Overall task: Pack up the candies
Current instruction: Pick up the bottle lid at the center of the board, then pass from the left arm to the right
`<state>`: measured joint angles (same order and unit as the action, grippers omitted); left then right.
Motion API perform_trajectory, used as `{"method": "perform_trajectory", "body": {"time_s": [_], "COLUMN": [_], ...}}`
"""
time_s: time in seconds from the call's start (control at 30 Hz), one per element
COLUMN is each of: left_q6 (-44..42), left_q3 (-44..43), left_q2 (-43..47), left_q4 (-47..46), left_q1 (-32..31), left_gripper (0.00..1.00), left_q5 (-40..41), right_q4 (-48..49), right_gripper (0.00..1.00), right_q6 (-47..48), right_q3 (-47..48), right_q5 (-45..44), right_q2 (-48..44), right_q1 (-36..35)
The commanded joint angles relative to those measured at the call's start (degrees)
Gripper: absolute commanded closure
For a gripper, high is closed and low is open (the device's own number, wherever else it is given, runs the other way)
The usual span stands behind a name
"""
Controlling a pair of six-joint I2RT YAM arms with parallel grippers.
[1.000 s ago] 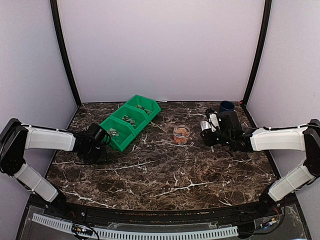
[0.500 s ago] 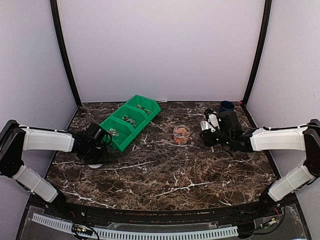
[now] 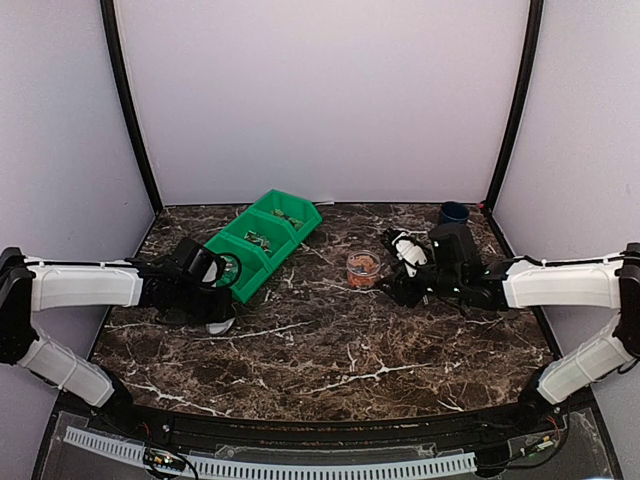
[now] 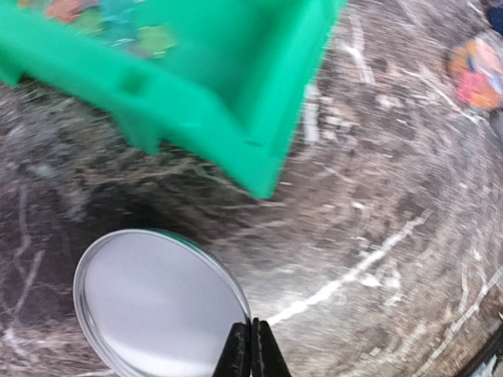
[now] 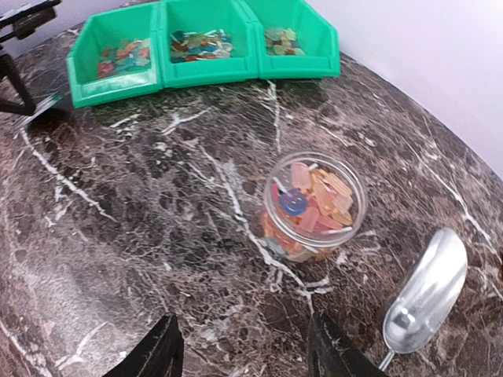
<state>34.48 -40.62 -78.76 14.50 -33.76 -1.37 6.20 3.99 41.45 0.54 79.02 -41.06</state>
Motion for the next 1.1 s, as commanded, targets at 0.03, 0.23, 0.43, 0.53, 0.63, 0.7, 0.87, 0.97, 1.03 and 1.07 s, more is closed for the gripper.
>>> {"method": "perform_trajectory", "body": {"time_s": [0.03,0.23,0.43,0.53,0.63,0.7,0.87,0.97,1.03,1.07], "left_q6": [-3.17,-6.69,-7.39,-9.15,-10.56,-10.95,-11.78,-12.43,-13.18,-13.44], "left_q3": [-2.07,-3.50,-4.69,-6.79,-9.07,-10.47,-13.43,-14.55,-15.57,-15.91], "left_q2": [3.67,4.32,3.44,1.87,-0.18,-1.70,-5.00,-6.28,-7.37,-7.85], "left_q4": [-4.48,-8.82,-16.68,-17.48,-17.94,-18.70,-19.56,-19.51,-18.61,-18.28], "left_q1": [-1.14,-3.44,-4.44,-5.71,-6.84,-7.57,-8.92,-9.79,-10.28,-10.55], "left_gripper": [0.97,0.99,1.00,1.00,1.00,1.00,1.00,1.00,1.00,1.00], "left_q5": [-9.47,-19.20,-33.36,-37.93,-42.92,-46.41,-52.09,-54.13,-55.48,-56.07], "right_q4": [4.00,5.41,5.39,3.70,0.29,-2.90,-5.59,-2.87,-2.83,-3.05], "right_gripper": [0.46,0.46,0.47,0.46,0.47,0.48,0.49,0.48,0.48,0.47], "right_q6": [9.13,18.57,33.80,35.42,38.03,40.58,43.36,43.70,44.34,44.58], "right_q3": [-0.21,-2.13,-5.58,-4.21,-1.87,-0.15,2.00,1.31,1.78,2.21], "right_q5": [10.03,16.64,26.29,28.76,30.82,32.02,34.45,35.58,36.39,36.79], "right_q2": [-5.22,-10.39,-14.20,-14.08,-12.53,-11.14,-9.13,-9.26,-8.62,-8.15], "right_q1": [-2.57,-3.66,-4.01,-4.03,-4.48,-5.11,-5.77,-5.81,-5.87,-5.86]}}
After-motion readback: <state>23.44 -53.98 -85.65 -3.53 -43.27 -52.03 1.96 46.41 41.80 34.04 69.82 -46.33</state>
